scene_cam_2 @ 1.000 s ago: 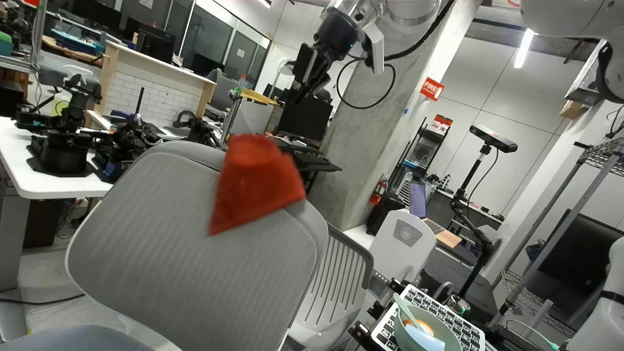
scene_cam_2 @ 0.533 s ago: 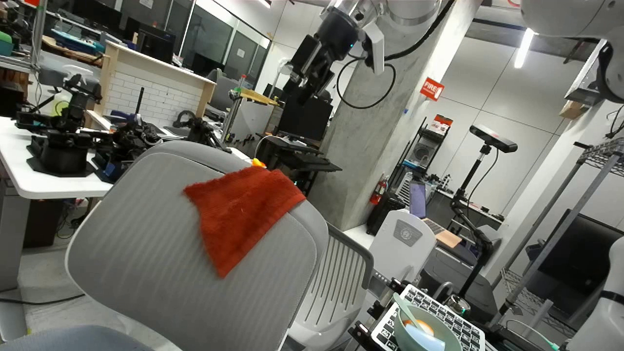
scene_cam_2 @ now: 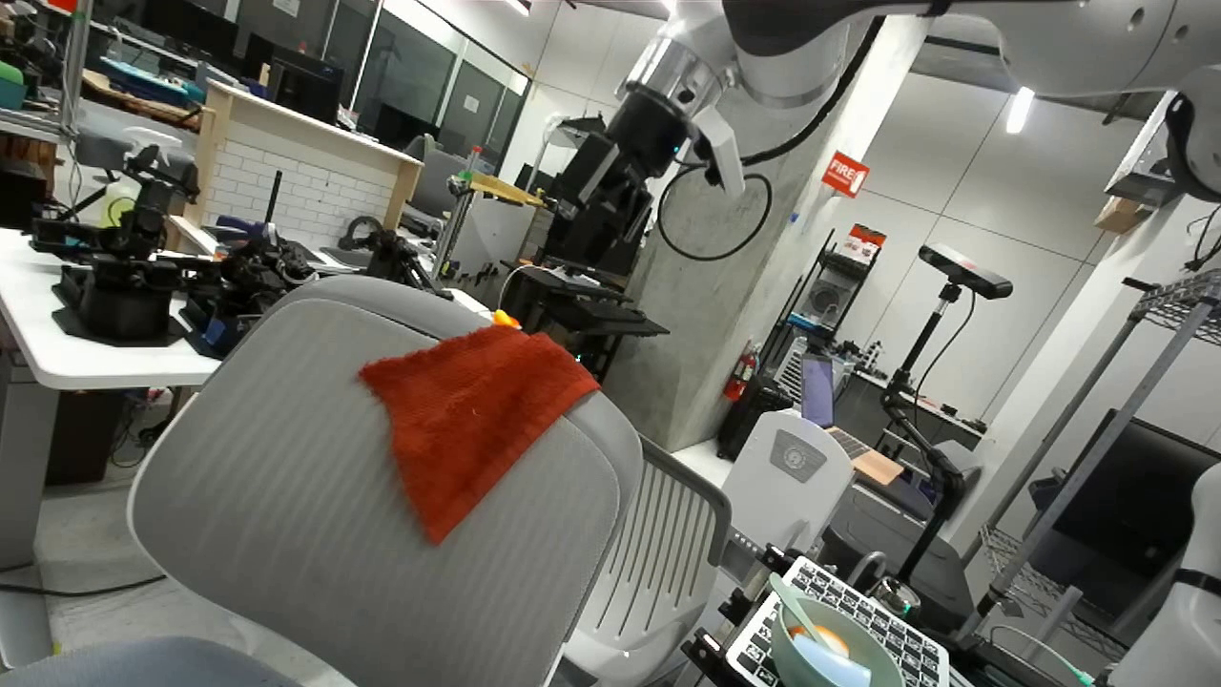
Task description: Shift the towel to the chair on the left, then back to the one on the right
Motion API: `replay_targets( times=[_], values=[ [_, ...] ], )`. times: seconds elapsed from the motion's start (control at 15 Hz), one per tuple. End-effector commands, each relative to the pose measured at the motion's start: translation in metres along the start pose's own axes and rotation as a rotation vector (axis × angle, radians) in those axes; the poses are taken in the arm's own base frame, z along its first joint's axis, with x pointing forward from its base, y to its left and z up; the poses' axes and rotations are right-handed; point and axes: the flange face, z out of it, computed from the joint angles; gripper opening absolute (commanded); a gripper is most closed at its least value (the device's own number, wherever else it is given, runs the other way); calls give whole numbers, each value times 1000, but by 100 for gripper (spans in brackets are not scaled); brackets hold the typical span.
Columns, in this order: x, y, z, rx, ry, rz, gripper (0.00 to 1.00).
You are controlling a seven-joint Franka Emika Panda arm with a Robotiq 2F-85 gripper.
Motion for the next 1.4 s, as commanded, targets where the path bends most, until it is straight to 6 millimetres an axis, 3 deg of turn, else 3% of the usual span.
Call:
replay_targets(
  times=[0.0, 0.27, 0.47, 0.53, 0.6, 0.87, 1.2, 1.33],
  values=[
    [-26, 2, 34, -33, -7, 44, 100],
    [-43, 7, 78, -45, -27, 57, 100],
    [-52, 9, 97, -56, -34, 69, 100],
    [-53, 10, 100, -57, -34, 72, 90],
    [-55, 10, 102, -60, -34, 74, 74],
    [-54, 14, 103, -68, -28, 82, 42],
    [-51, 10, 89, -67, -10, 80, 5],
    [-50, 7, 84, -67, -1, 77, 0]
  ],
)
